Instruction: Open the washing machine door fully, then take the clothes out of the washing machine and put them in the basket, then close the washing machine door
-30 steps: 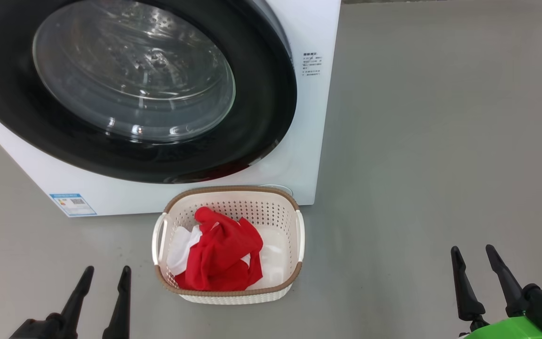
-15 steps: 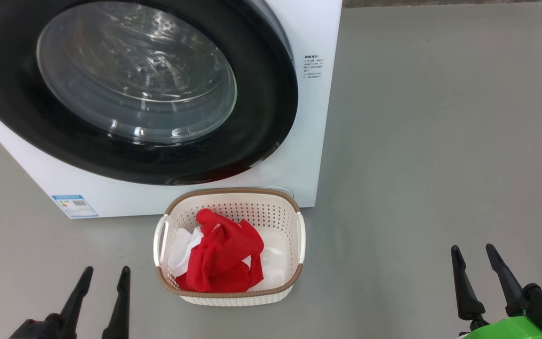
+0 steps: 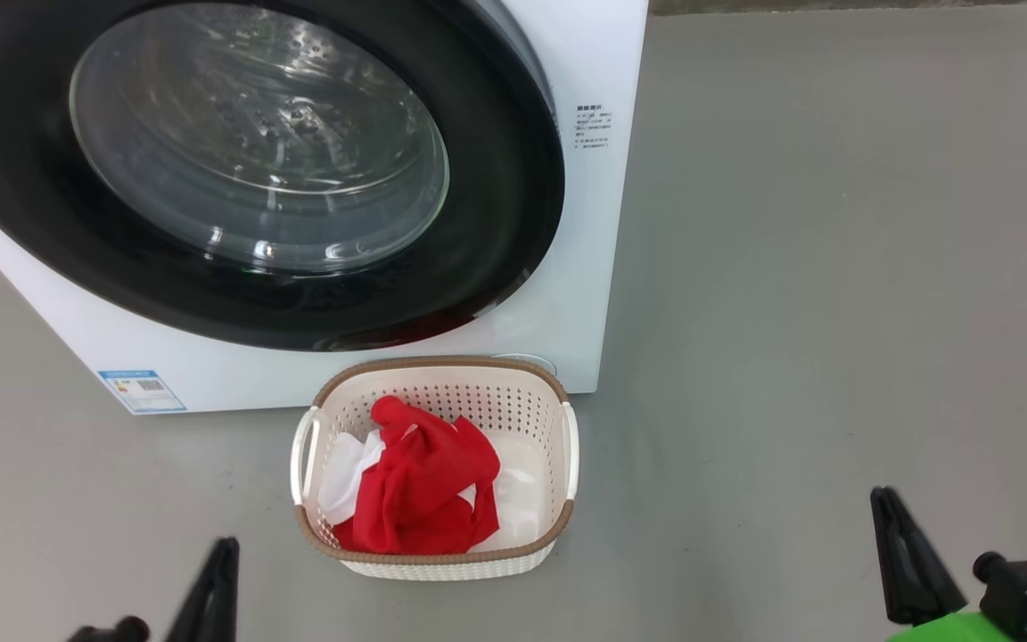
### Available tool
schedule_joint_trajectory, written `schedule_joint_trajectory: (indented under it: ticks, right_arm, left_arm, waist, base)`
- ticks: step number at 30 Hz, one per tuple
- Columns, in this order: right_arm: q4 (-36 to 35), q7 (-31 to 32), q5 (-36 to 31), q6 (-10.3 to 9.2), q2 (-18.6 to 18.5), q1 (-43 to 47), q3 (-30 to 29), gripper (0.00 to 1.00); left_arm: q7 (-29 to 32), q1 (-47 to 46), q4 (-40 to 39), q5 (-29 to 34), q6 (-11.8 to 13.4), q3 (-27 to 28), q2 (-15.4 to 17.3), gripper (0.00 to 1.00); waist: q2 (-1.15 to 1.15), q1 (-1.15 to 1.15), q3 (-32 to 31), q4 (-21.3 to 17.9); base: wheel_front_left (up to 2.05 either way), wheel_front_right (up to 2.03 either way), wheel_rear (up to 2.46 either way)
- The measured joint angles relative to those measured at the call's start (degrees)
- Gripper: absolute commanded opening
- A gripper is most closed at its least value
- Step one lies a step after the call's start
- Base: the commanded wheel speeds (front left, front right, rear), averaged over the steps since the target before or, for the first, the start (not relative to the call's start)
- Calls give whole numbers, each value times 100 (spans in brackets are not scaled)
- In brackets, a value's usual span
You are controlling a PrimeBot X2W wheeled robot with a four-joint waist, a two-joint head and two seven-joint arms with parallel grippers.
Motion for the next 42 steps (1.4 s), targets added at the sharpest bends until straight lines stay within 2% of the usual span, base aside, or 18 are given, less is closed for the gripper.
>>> schedule_joint_trajectory:
  ticks: [7, 42]
  right_arm:
    - [389, 34, 69, 0, 105, 42, 2, 0]
    - [355, 614, 2246, 0, 88, -59, -7, 0]
  left_arm:
    - [44, 100, 346, -63, 0, -100, -242, 0]
    - [615, 20, 319, -2147, 0, 44, -334, 0]
  waist:
    - [0, 0, -5, -4]
    - [0, 1, -109, -97]
  base:
    - [0, 0, 0]
    - [0, 0, 0]
